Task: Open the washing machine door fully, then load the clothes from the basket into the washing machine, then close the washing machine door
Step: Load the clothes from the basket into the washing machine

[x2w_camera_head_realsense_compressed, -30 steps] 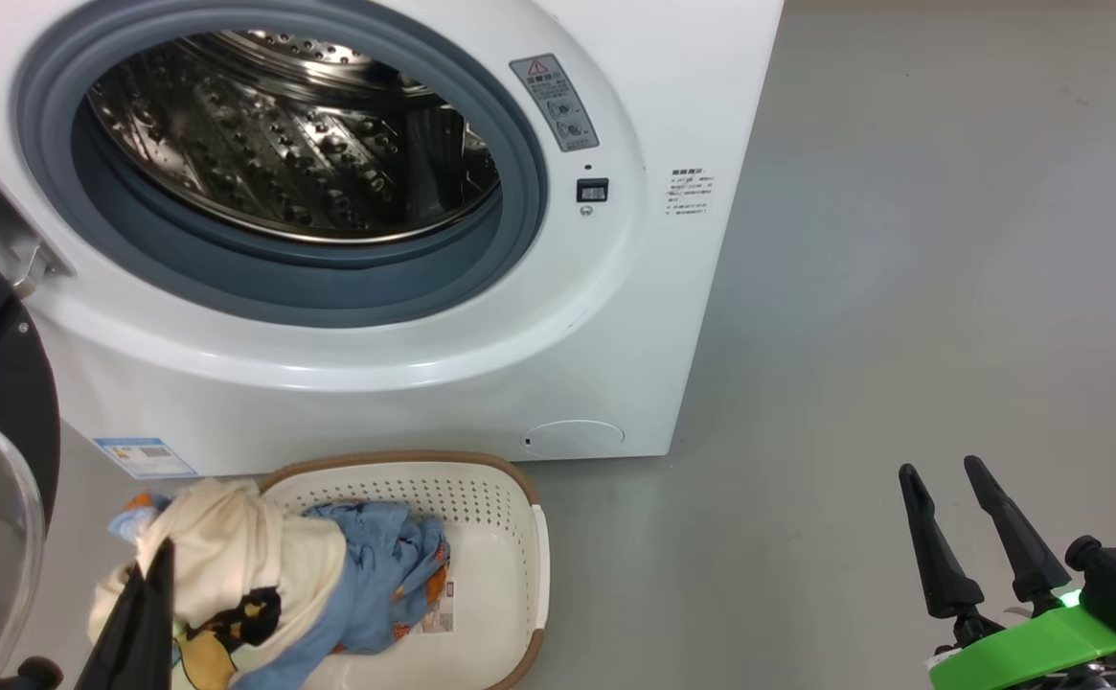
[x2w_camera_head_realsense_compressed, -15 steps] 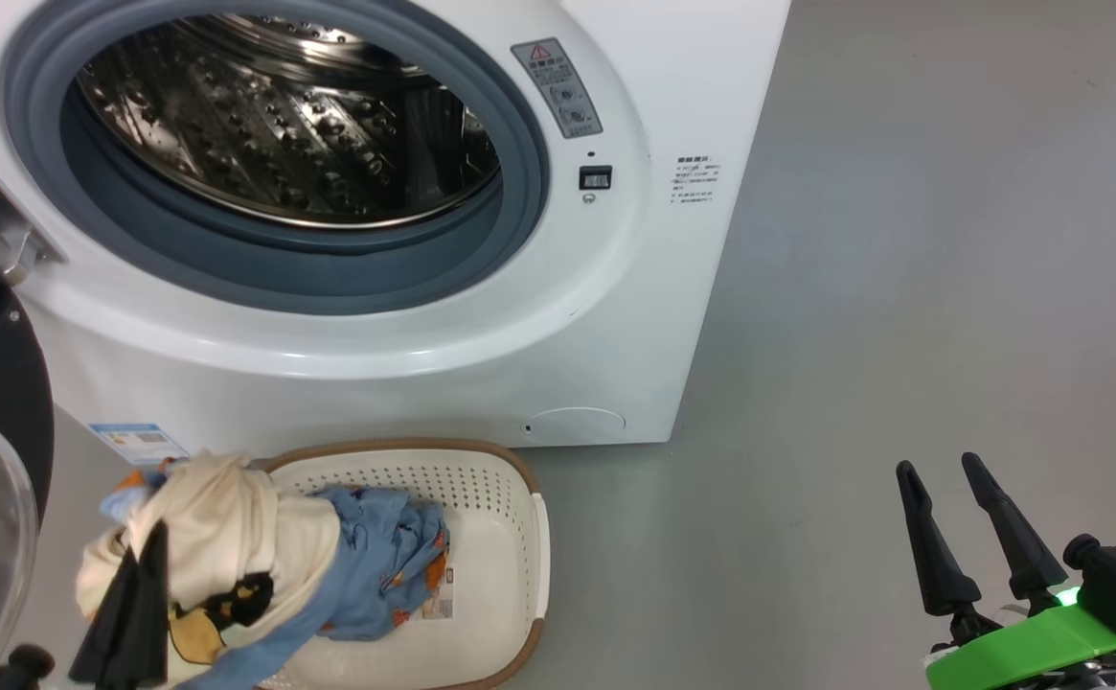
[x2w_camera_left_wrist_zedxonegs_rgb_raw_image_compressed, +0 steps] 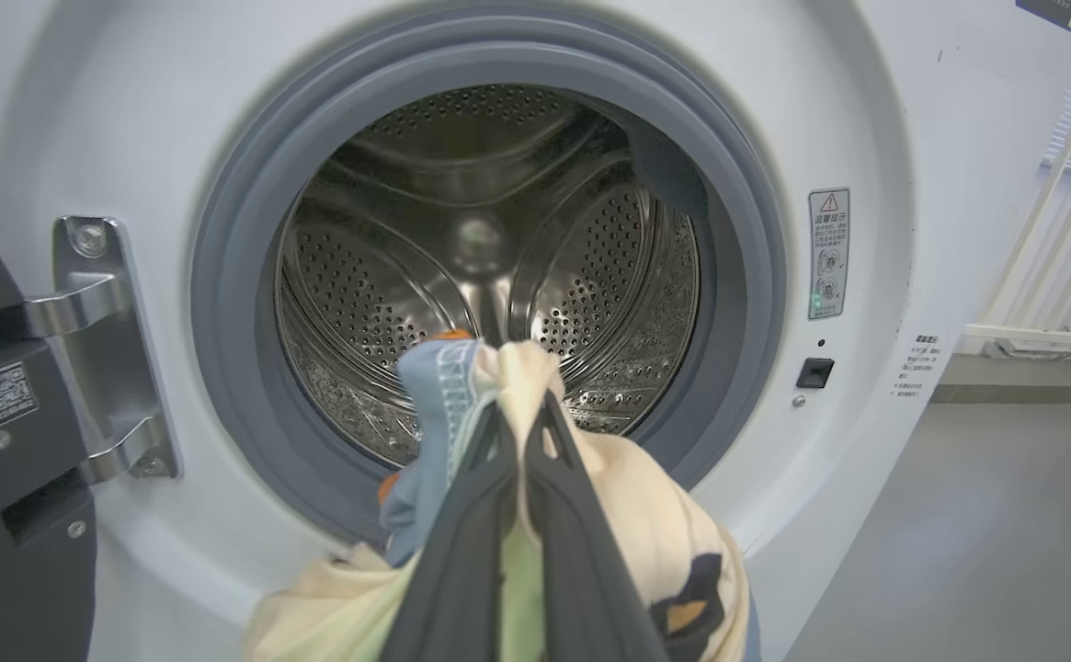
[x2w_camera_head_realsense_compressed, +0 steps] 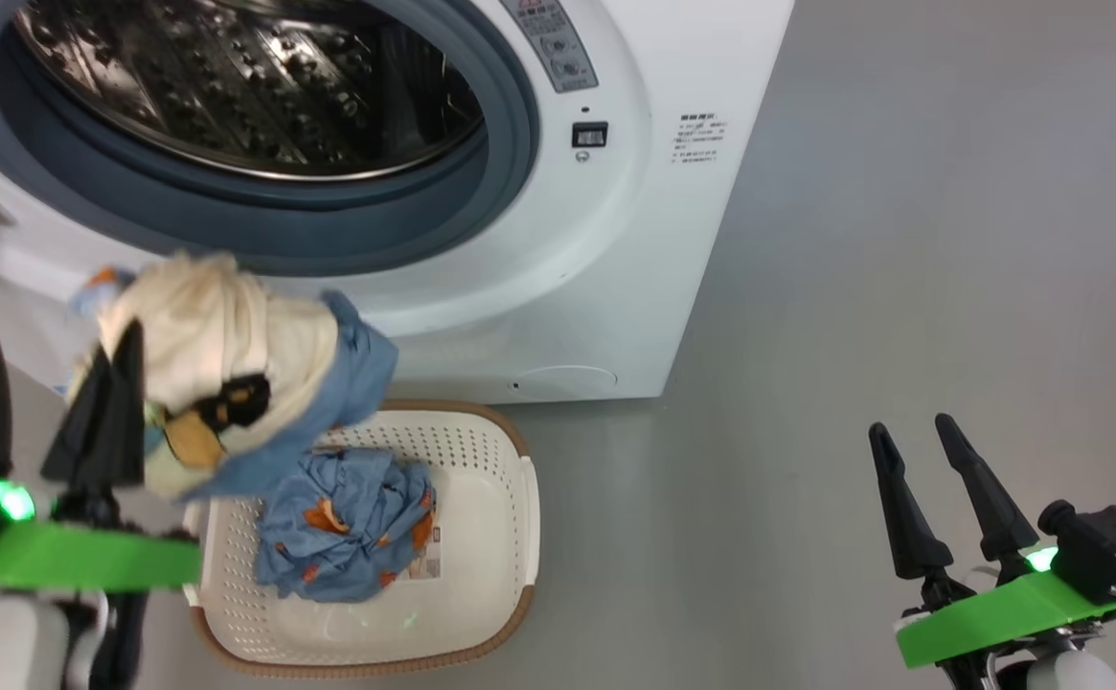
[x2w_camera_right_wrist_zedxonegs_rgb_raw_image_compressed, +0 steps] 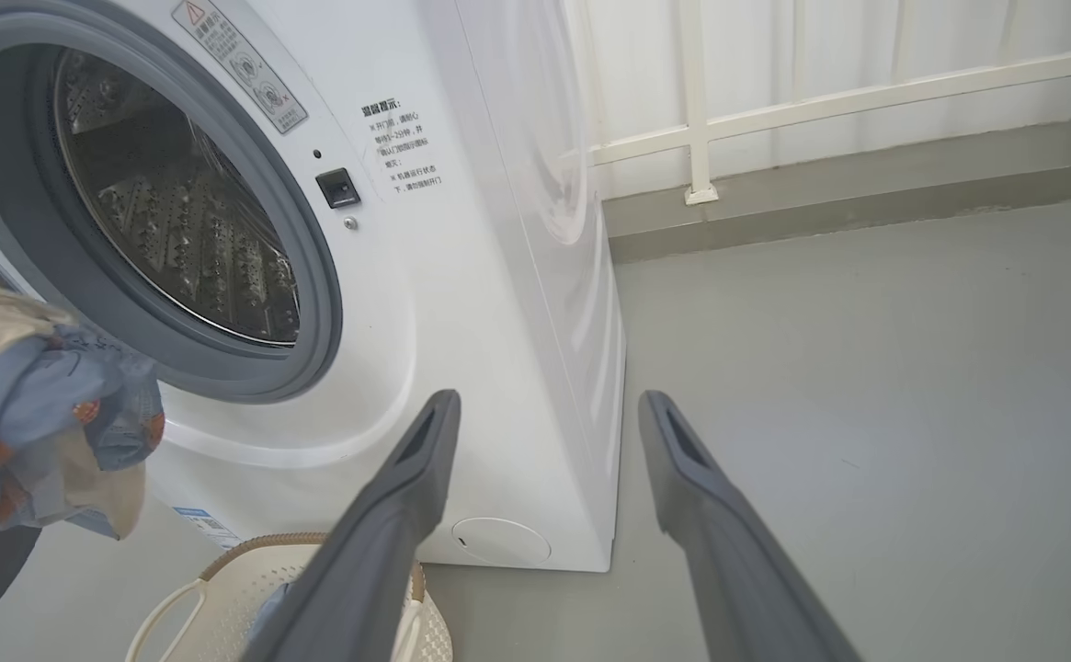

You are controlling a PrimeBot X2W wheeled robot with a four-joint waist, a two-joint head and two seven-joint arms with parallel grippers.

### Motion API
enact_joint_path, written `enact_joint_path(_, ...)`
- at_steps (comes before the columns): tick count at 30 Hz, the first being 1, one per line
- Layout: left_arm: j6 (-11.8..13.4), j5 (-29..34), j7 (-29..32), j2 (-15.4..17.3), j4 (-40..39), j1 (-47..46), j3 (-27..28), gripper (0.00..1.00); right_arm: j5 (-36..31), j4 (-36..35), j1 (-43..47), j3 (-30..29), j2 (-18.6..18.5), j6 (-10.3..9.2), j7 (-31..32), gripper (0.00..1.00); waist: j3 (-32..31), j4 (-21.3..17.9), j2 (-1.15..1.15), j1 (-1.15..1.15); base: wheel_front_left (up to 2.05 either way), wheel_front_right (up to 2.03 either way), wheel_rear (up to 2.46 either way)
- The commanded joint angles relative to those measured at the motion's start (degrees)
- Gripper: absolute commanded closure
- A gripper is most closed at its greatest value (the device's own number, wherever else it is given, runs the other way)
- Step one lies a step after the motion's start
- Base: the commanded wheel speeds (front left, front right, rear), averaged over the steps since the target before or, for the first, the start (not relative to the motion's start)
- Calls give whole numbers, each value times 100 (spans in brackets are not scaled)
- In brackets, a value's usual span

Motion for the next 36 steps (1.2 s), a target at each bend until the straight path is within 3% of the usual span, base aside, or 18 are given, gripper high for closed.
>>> enact_joint_path(1,-17,-109,-52,246,-5,-468,142,100,-57,-150,-129,167,-28,9,-27,0,179,-70,0,0,0,0,0)
enact_joint_path(18,-17,-450,-52,760,1723,-3370,-818,100,-273,-244,-650,331,295,9,-27,0,1189,-460,0,0,0,0,0)
enact_joint_path(36,-17,-1020,-52,1075,4024,-5099,-2087,100,-376,-272,-1069,816,532,9,-27,0,1856,-1012,0,0,0,0,0)
